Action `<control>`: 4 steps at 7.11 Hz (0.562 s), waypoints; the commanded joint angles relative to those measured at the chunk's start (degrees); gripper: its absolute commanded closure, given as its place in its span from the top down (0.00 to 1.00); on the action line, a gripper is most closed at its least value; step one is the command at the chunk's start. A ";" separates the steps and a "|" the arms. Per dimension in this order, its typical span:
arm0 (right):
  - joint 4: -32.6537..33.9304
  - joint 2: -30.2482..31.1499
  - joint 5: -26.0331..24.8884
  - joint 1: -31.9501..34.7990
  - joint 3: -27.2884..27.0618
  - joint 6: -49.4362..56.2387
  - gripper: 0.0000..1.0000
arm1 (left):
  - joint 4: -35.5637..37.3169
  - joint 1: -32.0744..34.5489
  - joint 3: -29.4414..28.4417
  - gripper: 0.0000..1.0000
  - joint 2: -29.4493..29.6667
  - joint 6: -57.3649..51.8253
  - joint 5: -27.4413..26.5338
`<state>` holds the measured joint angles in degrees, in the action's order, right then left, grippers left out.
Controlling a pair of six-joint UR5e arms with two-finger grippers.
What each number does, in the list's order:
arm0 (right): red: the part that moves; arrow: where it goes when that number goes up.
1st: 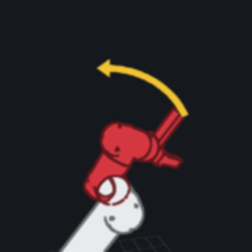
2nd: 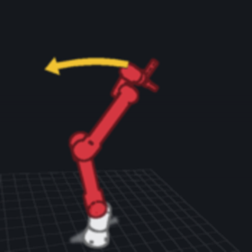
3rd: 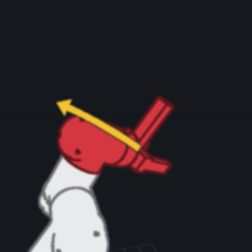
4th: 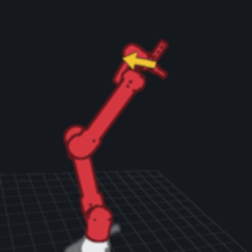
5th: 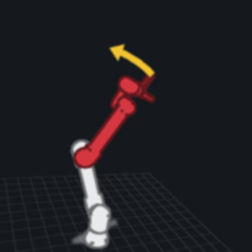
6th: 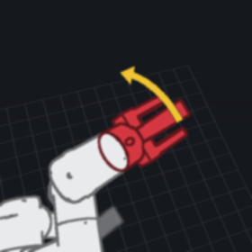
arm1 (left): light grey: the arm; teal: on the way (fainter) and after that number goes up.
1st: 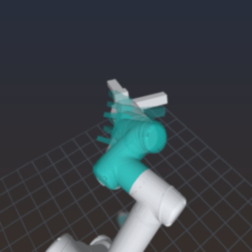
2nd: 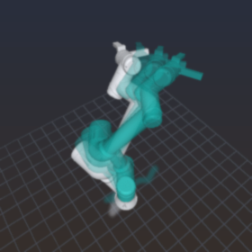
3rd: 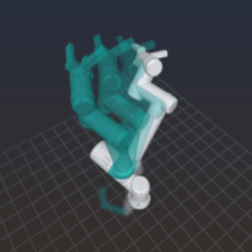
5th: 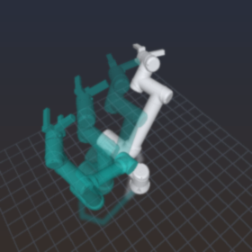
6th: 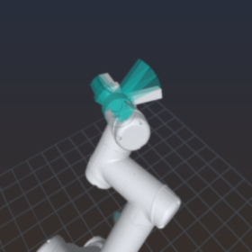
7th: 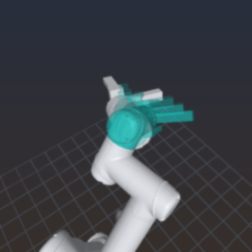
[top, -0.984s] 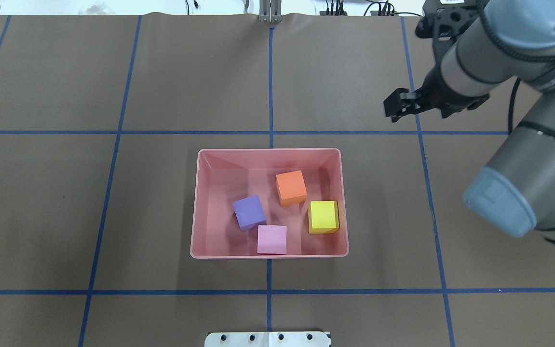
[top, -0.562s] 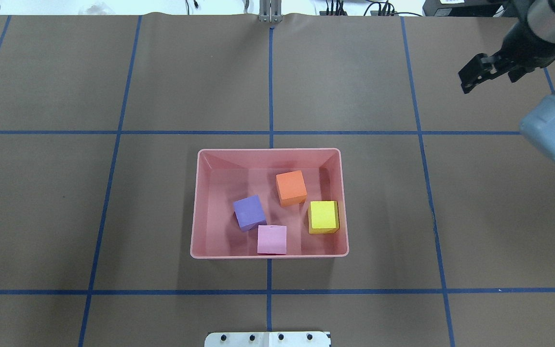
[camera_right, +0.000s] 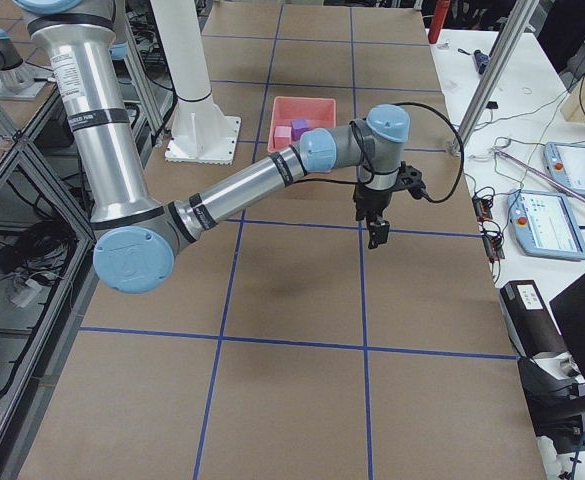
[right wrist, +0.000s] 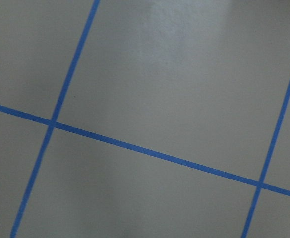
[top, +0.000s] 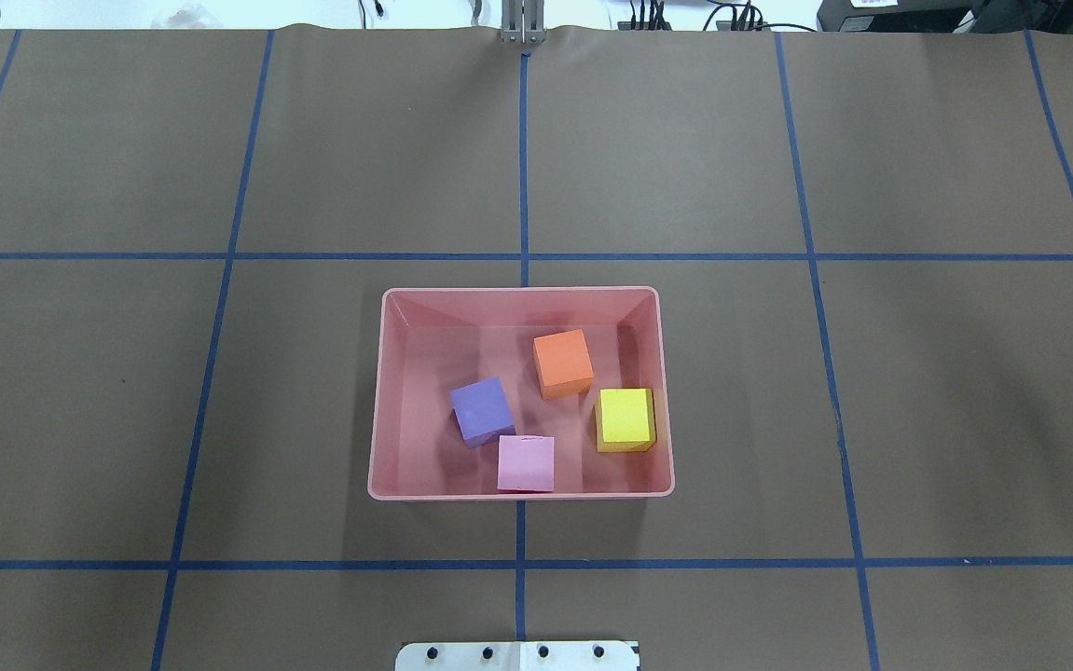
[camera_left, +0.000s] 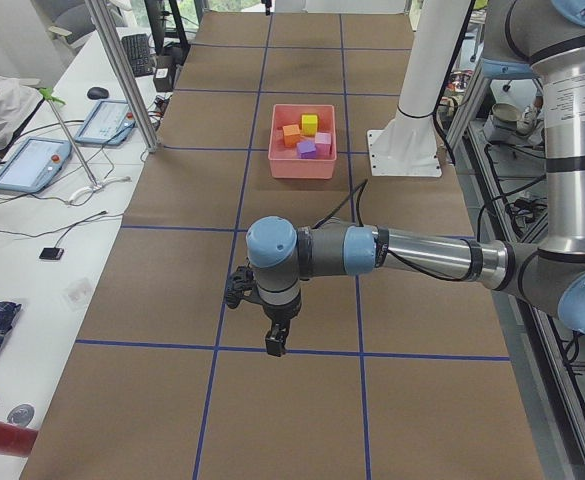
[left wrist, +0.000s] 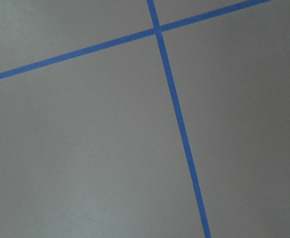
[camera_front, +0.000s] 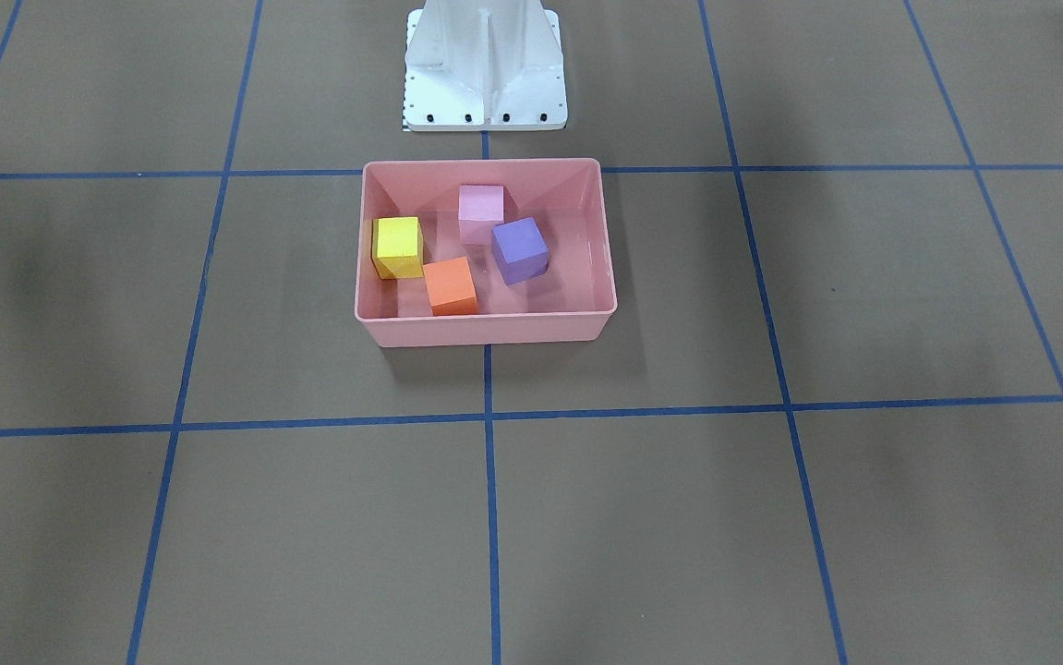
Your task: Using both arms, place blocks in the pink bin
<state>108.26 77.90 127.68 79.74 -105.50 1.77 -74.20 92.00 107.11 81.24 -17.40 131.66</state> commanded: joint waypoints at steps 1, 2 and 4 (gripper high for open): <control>-0.07 6.00 0.64 4.26 1.17 7.16 1.00 | 2.75 1.60 0.11 1.00 0.24 2.00 3.94; -1.11 8.29 0.72 6.37 1.52 9.02 1.00 | 2.22 1.60 0.81 1.00 0.32 9.94 4.13; -10.12 15.49 0.72 7.70 2.74 9.48 1.00 | -5.99 1.60 1.00 1.00 -0.73 10.99 3.78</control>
<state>103.45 89.07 128.35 86.23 -103.52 10.74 -75.31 93.56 108.42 80.98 -7.80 135.55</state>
